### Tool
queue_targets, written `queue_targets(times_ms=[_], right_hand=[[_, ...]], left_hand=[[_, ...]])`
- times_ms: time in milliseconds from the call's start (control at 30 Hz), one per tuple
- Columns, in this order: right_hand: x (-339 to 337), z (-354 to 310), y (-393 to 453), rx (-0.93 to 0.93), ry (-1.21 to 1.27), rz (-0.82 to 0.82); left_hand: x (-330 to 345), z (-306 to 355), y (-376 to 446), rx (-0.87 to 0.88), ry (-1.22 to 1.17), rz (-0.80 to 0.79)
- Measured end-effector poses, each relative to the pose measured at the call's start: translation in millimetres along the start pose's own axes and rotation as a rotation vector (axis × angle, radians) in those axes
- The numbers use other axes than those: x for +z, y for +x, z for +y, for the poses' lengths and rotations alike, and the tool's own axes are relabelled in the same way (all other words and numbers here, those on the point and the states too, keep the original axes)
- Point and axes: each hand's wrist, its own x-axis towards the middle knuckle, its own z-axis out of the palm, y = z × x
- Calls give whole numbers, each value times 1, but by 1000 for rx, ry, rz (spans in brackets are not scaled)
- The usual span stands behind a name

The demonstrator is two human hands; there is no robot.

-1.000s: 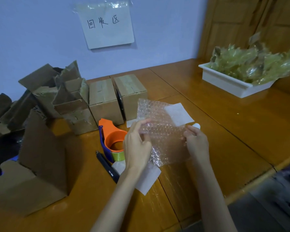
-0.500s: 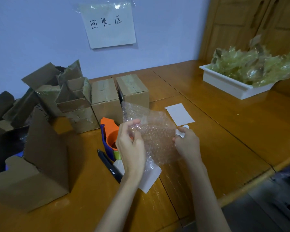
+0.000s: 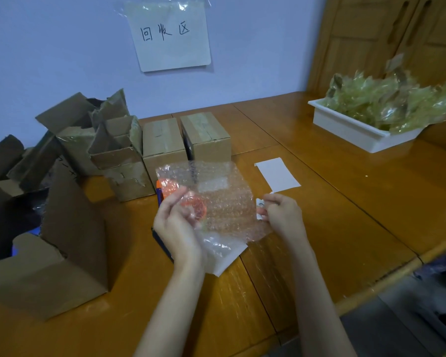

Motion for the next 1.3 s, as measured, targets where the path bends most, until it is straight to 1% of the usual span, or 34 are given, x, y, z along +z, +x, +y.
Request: queue_targets(times_ms=[67, 100, 133, 200, 300, 400, 467, 533, 567, 600, 633, 733, 800, 833, 867, 900, 967, 1000, 1067, 1133, 1233, 1300], right_hand=[[1, 1, -1, 7, 17, 6], [1, 2, -1, 8, 32, 11], [2, 2, -1, 8, 45, 15], [2, 2, -2, 6, 49, 18], [3, 3, -2, 0, 44, 14], [4, 2, -3, -3, 30, 7], [6, 3, -3, -15, 22, 9], [7, 3, -3, -30, 8, 9], [7, 3, -4, -38, -2, 8], [8, 3, -5, -47, -13, 6], [9, 3, -6, -55, -25, 5], [12, 7, -8, -68, -47, 17], [13, 9, -8, -79, -54, 22], [14, 9, -8, -85, -57, 25], [15, 9, -9, -89, -61, 26], [15, 9, -9, -88, -64, 28], [15, 8, -8, -83, -67, 30], [15, 8, -8, -82, -67, 29], [16, 8, -9, -81, -63, 26], [16, 8, -9, -77, -51, 33], [17, 5, -8, -50, -43, 47], [17, 3, -8, -42, -40, 41]], left_hand=[[-3, 3, 5, -212, -92, -10], [-4, 5, 7, -276, -119, -25], [-5, 6, 8, -313, -139, -45], [-6, 8, 7, -300, -138, -86], [-6, 9, 5, -108, 15, -104], [-5, 12, 0, 163, 153, -129], [-6, 11, -4, 308, 239, -136], [-7, 11, -6, 380, 287, -149], [-7, 12, -5, 376, 289, -143], [-8, 13, -3, 346, 276, -120], [-8, 13, 1, 264, 221, -88], [-14, 12, 13, -116, -11, -55], [-16, 9, 15, -219, -71, -55], [-16, 9, 13, -213, -73, -43], [-16, 8, 9, -150, -57, -26], [-16, 8, 6, -22, -7, -18], [-17, 6, -1, 287, 128, -87], [-18, 4, -3, 398, 198, -119], [-21, 3, -3, 491, 261, -138], [-24, 2, -2, 536, 248, -128], [-24, 1, -8, 639, 257, -172], [-26, -1, -4, 617, 236, -157]])
